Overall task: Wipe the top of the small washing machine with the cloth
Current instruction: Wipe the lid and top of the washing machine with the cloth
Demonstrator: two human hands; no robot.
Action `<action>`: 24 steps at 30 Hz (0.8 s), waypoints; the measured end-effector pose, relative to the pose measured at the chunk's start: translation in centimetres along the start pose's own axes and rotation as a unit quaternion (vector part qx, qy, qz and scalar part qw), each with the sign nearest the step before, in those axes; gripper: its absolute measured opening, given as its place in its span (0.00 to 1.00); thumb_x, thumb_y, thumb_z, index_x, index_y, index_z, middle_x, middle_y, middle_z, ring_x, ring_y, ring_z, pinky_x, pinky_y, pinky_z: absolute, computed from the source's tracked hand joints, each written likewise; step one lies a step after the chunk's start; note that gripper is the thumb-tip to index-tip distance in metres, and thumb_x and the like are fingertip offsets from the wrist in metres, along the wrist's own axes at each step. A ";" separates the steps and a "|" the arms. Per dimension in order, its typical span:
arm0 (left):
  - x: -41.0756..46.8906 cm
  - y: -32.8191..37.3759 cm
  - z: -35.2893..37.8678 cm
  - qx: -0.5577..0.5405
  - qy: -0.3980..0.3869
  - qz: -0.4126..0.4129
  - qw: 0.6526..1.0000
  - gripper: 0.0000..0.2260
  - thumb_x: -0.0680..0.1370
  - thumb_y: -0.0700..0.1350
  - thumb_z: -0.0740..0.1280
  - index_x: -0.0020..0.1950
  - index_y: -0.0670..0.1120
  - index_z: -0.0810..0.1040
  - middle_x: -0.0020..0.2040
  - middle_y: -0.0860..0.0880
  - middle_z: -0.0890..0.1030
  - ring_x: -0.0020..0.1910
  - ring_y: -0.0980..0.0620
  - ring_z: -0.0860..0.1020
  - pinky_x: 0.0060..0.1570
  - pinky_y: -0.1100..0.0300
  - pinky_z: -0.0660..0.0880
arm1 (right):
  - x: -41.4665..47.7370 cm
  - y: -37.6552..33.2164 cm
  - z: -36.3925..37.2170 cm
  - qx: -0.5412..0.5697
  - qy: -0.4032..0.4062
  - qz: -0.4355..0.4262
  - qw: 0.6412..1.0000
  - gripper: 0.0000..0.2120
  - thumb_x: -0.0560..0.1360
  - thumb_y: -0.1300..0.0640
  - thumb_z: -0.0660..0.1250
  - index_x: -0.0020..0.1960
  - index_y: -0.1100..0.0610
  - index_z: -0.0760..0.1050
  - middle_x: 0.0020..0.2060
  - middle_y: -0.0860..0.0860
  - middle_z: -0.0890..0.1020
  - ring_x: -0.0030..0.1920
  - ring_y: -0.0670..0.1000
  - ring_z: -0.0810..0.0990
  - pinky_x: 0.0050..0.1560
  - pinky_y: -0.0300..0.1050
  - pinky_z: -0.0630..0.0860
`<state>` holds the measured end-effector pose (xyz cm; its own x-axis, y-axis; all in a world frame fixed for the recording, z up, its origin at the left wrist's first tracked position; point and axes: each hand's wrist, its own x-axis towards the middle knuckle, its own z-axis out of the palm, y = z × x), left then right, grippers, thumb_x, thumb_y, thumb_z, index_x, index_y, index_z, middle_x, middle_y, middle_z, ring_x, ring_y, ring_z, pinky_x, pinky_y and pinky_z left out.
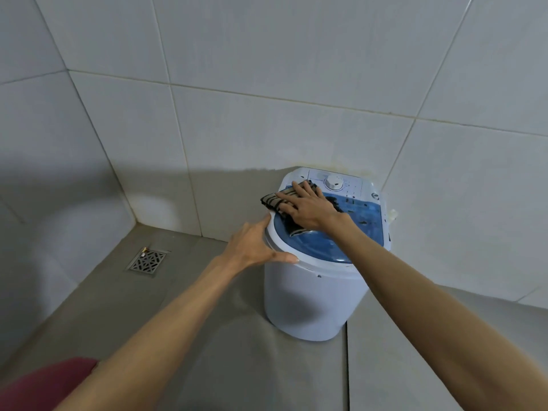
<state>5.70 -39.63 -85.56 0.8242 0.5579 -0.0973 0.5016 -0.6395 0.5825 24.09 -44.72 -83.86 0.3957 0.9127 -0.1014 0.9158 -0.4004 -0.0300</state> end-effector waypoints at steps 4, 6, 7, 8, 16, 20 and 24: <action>1.3 -0.9 0.7 0.017 -0.002 -0.001 1.000 0.56 0.56 0.79 0.70 0.77 0.54 0.61 0.72 0.54 0.73 0.69 0.45 0.72 0.65 0.46 0.73 | 3.5 1.4 -0.5 0.034 0.026 0.074 0.996 0.25 0.82 0.40 0.45 0.79 0.41 0.51 0.80 0.53 0.45 0.79 0.58 0.40 0.76 0.58 0.38; 2.1 -1.5 1.2 0.025 0.006 0.012 1.000 0.55 0.52 0.81 0.68 0.73 0.56 0.65 0.67 0.57 0.77 0.65 0.48 0.76 0.61 0.47 0.75 | 4.7 1.9 -0.4 0.043 0.055 0.129 0.989 0.27 0.82 0.40 0.44 0.79 0.43 0.49 0.80 0.54 0.43 0.79 0.58 0.39 0.76 0.57 0.36; 2.2 -1.8 1.2 0.025 0.007 0.016 1.000 0.53 0.51 0.81 0.68 0.71 0.56 0.67 0.65 0.57 0.78 0.64 0.49 0.76 0.60 0.47 0.76 | 5.2 1.9 -0.4 0.048 0.058 0.146 0.986 0.27 0.82 0.40 0.44 0.80 0.44 0.48 0.80 0.55 0.43 0.79 0.58 0.39 0.76 0.56 0.36; 2.2 -1.7 1.1 0.027 0.005 0.018 0.999 0.52 0.52 0.81 0.68 0.70 0.56 0.68 0.65 0.57 0.78 0.64 0.49 0.76 0.60 0.46 0.76 | 5.6 1.7 -0.4 0.050 0.057 0.157 0.985 0.28 0.82 0.40 0.43 0.80 0.45 0.47 0.79 0.56 0.43 0.79 0.59 0.39 0.76 0.56 0.35; 3.7 -0.6 -0.7 0.076 -0.052 -0.007 0.996 0.58 0.47 0.81 0.69 0.71 0.55 0.66 0.68 0.54 0.75 0.66 0.47 0.74 0.63 0.46 0.73 | 2.0 0.6 0.4 0.092 0.046 0.142 0.985 0.28 0.81 0.39 0.45 0.80 0.44 0.47 0.80 0.55 0.43 0.79 0.56 0.39 0.76 0.56 0.35; 3.4 0.1 -1.4 0.105 -0.066 -0.003 0.992 0.52 0.53 0.75 0.73 0.73 0.55 0.64 0.69 0.52 0.75 0.67 0.44 0.73 0.64 0.49 0.71 | -1.2 0.4 0.8 0.077 0.024 0.118 0.990 0.31 0.79 0.35 0.45 0.80 0.43 0.46 0.80 0.54 0.44 0.79 0.56 0.41 0.76 0.56 0.36; 3.3 0.2 -1.4 0.119 -0.081 -0.013 0.990 0.59 0.52 0.78 0.70 0.77 0.55 0.56 0.74 0.51 0.70 0.71 0.42 0.69 0.68 0.45 0.68 | -2.7 0.7 1.2 0.046 0.016 0.075 0.996 0.32 0.78 0.32 0.47 0.79 0.39 0.45 0.80 0.55 0.45 0.79 0.57 0.42 0.76 0.56 0.37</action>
<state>8.16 -37.12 -84.65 0.8324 0.4956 -0.2480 0.5542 -0.7435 0.3743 23.54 -47.58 -84.79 0.5308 0.8438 -0.0793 0.8368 -0.5366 -0.1089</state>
